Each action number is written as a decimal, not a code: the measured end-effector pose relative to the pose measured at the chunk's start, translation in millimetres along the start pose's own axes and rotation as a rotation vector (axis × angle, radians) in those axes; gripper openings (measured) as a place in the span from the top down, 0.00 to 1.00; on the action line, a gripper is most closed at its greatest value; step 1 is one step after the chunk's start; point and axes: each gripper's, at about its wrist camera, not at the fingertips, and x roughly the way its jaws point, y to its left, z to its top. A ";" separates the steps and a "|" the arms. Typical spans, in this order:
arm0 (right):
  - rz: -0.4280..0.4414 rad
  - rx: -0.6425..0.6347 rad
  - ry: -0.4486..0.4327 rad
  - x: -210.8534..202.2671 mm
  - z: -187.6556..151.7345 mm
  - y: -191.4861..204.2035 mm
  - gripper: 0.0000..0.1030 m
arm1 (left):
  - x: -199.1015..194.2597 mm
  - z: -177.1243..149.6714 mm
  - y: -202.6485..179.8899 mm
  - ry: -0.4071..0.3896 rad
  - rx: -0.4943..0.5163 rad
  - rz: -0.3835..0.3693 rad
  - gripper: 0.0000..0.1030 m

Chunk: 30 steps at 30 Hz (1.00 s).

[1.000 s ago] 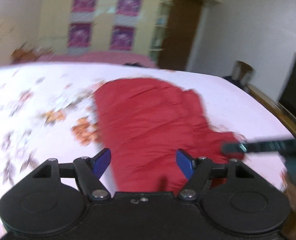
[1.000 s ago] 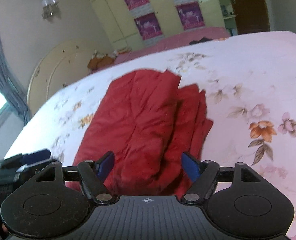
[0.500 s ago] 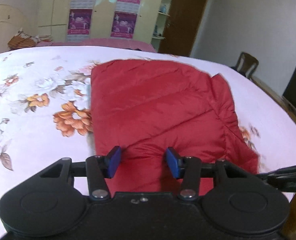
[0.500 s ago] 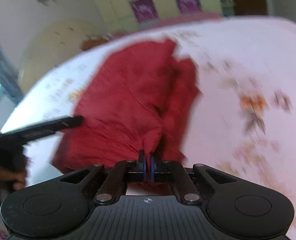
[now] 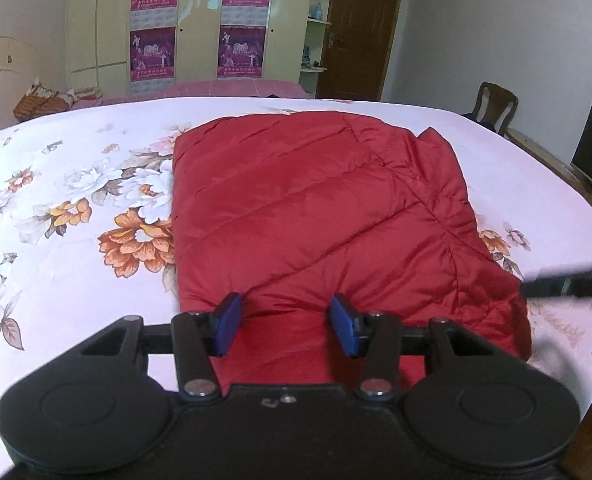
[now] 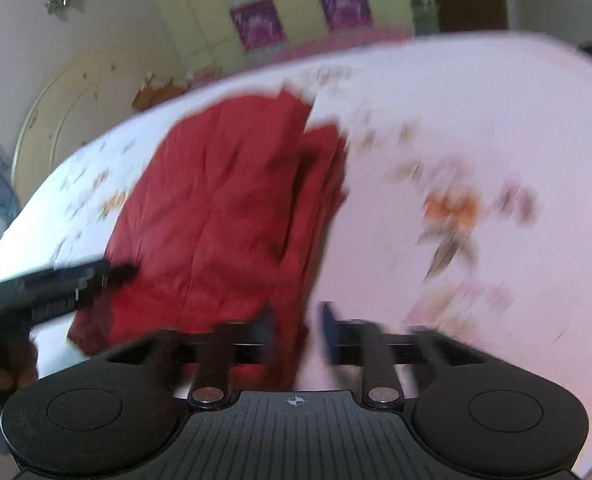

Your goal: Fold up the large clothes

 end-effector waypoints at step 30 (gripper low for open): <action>0.003 0.168 0.010 120.7 40.8 -28.7 0.89 | 1.9 47.7 23.7 -0.019 -0.105 -0.121 0.54</action>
